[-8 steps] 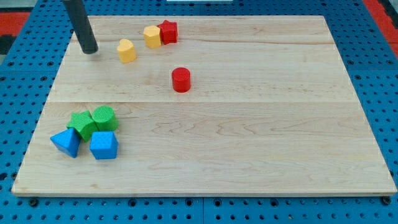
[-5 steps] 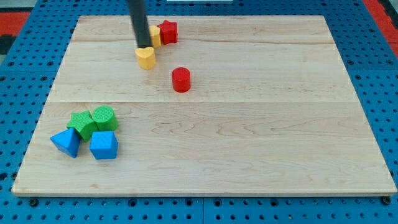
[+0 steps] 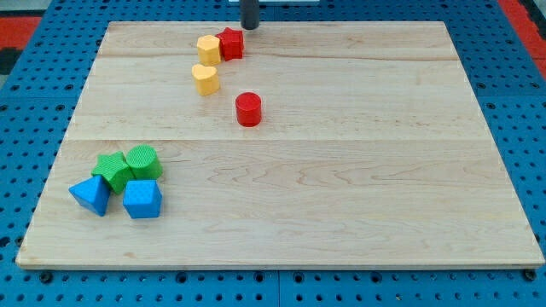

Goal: Move the red star downwards slightly

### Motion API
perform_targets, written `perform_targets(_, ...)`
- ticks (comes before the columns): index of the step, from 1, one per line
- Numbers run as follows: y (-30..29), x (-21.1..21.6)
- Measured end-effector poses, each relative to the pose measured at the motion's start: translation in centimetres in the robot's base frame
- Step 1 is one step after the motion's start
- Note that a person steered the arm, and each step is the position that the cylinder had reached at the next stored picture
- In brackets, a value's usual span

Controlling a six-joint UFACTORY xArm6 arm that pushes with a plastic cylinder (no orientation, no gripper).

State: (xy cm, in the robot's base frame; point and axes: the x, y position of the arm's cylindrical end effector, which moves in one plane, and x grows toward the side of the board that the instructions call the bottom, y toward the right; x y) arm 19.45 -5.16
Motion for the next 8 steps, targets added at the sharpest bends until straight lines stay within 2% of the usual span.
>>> perform_targets(1,1.9,4.0)
perform_targets(2,2.3,5.7)
perform_targets(3,3.5,1.2)
perform_targets(4,-1.1,0.0)
perform_targets(5,-1.9,3.0)
perform_targets(6,0.0,6.0)
perform_targets(7,1.1,4.6)
perform_targets(8,-4.4,4.4)
